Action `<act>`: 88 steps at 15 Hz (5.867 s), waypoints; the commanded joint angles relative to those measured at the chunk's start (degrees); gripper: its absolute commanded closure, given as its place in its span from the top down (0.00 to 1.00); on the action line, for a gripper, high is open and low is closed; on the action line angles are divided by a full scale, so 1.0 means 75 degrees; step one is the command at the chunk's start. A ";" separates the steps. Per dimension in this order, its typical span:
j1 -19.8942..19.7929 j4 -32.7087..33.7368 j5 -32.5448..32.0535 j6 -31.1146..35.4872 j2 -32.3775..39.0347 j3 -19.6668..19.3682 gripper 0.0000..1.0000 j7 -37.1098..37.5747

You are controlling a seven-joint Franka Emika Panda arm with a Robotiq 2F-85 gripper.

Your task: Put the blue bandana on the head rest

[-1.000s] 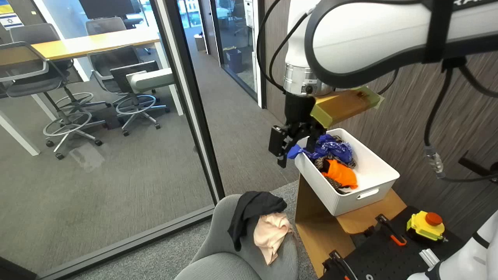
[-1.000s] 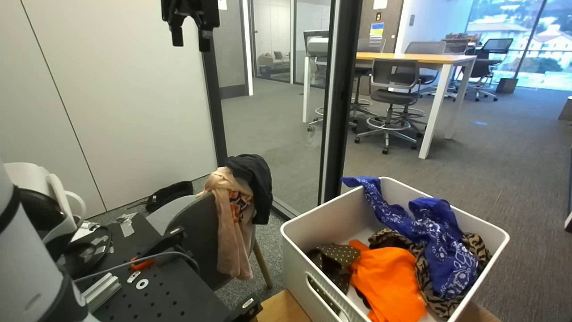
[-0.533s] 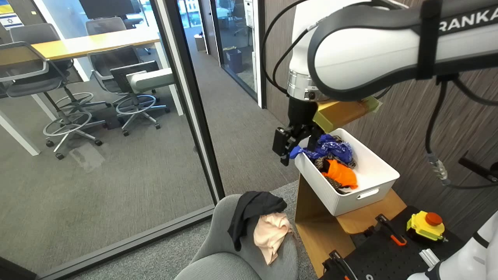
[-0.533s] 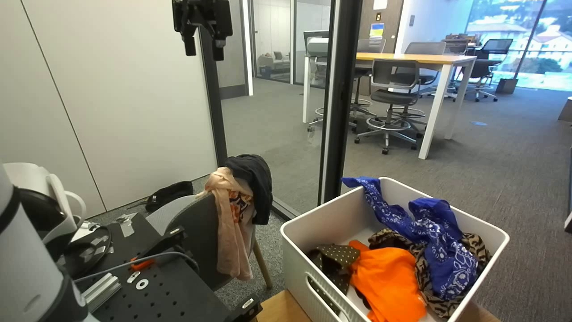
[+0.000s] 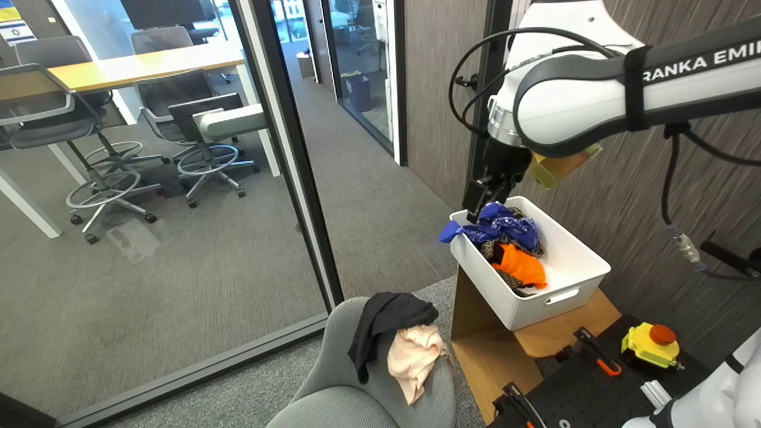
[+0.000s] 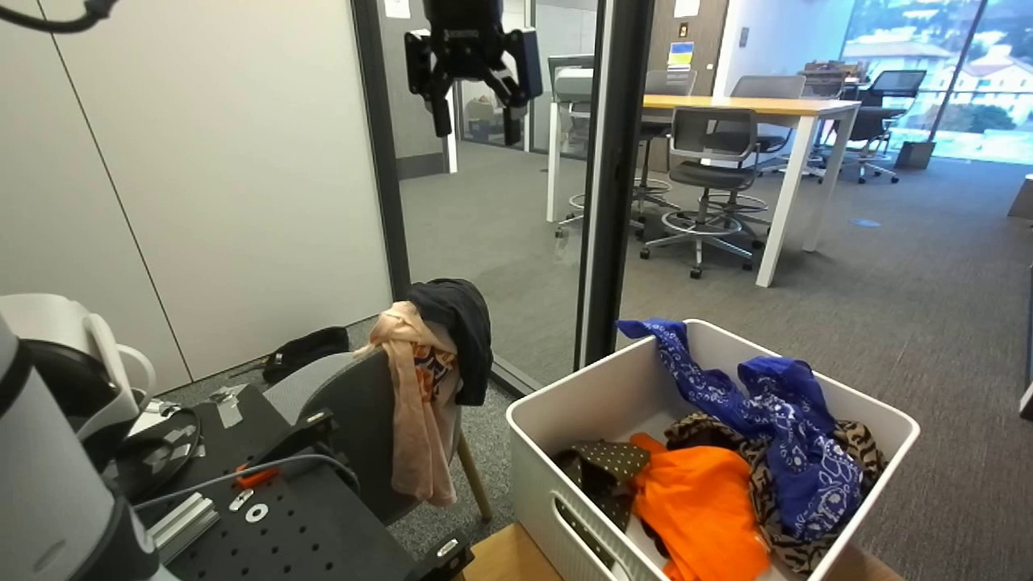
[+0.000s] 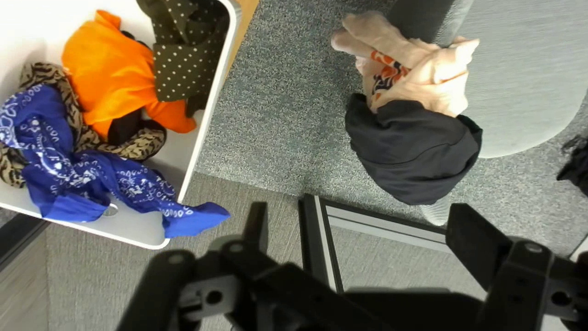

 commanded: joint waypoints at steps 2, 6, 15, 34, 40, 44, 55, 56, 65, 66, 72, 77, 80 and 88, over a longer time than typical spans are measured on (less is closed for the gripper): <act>-0.0301 -0.0119 -0.0317 0.1109 0.0719 -0.0983 1.00 -0.1903; -0.0478 0.0133 -0.0240 0.2055 0.2029 -0.1749 1.00 -0.3488; -0.1589 0.1320 -0.0101 0.3904 0.5294 -0.1807 1.00 -0.6175; -0.3665 0.5065 -0.1033 0.4161 0.9343 -0.1032 1.00 -0.6633; -0.3927 0.5291 -0.0963 0.4110 0.9647 -0.0815 0.75 -0.6725; -0.4005 0.5414 -0.0955 0.4106 0.9648 -0.0796 0.43 -0.6736; -0.4089 0.5319 -0.0933 0.3887 0.9685 -0.0630 0.16 -0.6718; -0.4079 0.5287 -0.0933 0.3853 0.9663 -0.0630 0.15 -0.6708; -0.3637 0.4284 -0.0903 0.2940 0.8194 -0.0857 0.14 -0.5972; -0.3648 0.4182 -0.0840 0.2600 0.7942 -0.0788 0.14 -0.5949; -0.3277 0.3710 -0.0393 -0.0128 0.6203 -0.0684 0.14 -0.5468; -0.2746 0.3666 0.0403 -0.2303 0.4846 -0.0658 0.14 -0.5107; -0.2373 0.3594 0.0838 -0.3137 0.3959 -0.0688 0.13 -0.4799; -0.1540 0.3497 0.1558 -0.4894 0.2030 -0.0754 0.13 -0.3656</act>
